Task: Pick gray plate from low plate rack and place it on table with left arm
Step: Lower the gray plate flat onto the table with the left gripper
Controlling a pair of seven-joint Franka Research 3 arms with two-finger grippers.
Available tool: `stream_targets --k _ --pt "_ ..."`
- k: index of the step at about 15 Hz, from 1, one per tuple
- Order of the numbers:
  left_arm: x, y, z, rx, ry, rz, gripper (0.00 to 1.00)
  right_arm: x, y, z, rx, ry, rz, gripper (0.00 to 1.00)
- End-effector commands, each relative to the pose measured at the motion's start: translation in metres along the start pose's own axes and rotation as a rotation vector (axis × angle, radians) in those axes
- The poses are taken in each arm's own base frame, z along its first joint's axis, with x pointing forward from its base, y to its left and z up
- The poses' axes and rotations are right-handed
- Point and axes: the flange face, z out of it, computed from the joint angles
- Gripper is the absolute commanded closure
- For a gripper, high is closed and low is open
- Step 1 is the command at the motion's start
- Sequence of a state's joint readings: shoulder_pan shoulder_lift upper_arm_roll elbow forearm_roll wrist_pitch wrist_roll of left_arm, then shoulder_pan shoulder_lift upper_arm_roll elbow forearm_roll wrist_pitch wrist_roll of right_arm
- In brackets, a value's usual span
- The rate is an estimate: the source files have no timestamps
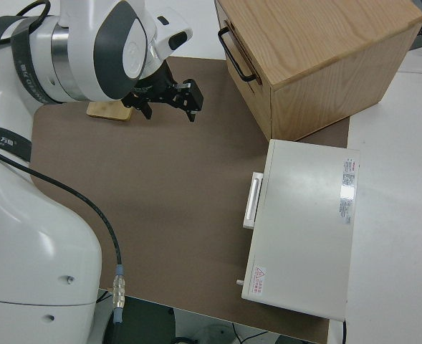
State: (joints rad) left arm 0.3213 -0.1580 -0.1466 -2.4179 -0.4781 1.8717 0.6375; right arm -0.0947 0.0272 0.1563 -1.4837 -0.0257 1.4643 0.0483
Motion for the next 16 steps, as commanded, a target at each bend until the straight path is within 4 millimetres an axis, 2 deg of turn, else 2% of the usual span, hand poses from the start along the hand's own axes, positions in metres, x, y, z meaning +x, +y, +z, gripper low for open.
stream_targets --k 1,4,11,13,16 --pt "-0.001 0.001 0.001 0.034 0.006 0.022 0.01 0.0 -0.001 -0.002 0.003 0.004 0.002 0.017" --pt "0.003 0.007 -0.007 0.11 -0.01 0.048 0.0 0.0 -0.001 -0.003 0.003 0.005 0.003 0.017" --pt "0.017 0.014 -0.034 0.149 0.034 0.028 0.01 0.0 -0.001 -0.003 0.003 0.005 0.003 0.017" --pt "0.022 0.025 -0.047 0.192 0.041 0.006 0.0 0.0 -0.001 -0.003 0.003 0.004 0.003 0.017" --pt "0.028 0.046 -0.076 0.218 0.084 -0.048 0.0 0.0 -0.001 -0.003 0.003 0.005 0.003 0.017"
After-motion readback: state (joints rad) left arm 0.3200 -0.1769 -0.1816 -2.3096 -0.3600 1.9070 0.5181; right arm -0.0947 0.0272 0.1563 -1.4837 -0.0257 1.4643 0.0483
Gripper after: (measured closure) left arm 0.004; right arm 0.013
